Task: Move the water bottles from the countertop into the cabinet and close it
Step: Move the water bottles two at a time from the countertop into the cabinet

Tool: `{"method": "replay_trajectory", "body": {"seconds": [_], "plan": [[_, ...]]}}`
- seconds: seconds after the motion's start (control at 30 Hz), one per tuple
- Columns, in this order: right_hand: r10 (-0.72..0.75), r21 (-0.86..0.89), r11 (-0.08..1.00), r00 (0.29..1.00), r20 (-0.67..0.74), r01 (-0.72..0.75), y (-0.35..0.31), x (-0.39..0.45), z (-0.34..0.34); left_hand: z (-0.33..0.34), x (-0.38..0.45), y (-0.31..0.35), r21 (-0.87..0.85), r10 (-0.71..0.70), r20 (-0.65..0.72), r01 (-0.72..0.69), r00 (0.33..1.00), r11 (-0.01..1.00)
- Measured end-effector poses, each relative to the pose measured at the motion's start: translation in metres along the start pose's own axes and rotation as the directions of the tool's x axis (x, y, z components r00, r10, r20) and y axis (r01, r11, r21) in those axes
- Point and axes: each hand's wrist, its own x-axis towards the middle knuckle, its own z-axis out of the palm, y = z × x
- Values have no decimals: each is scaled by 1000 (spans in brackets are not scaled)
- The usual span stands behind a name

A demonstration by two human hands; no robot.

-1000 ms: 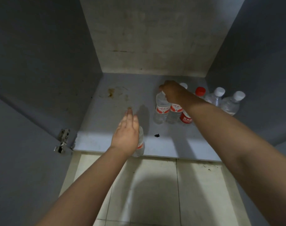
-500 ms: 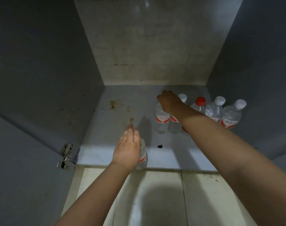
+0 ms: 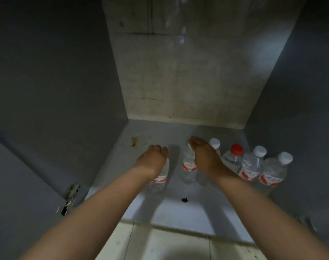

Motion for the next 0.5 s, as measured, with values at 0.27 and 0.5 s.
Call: {"method": "replay_trajectory", "body": {"seconds": [0.27,0.5], "plan": [[11,32,999,1000,-22,-10,2,-2,3,-2,58,11,27,75,-113,-73,991,997],[29,48,998,999,-19,-28,1,0,7,4,84,18,-17,55,-100,-57,993,998]]}}
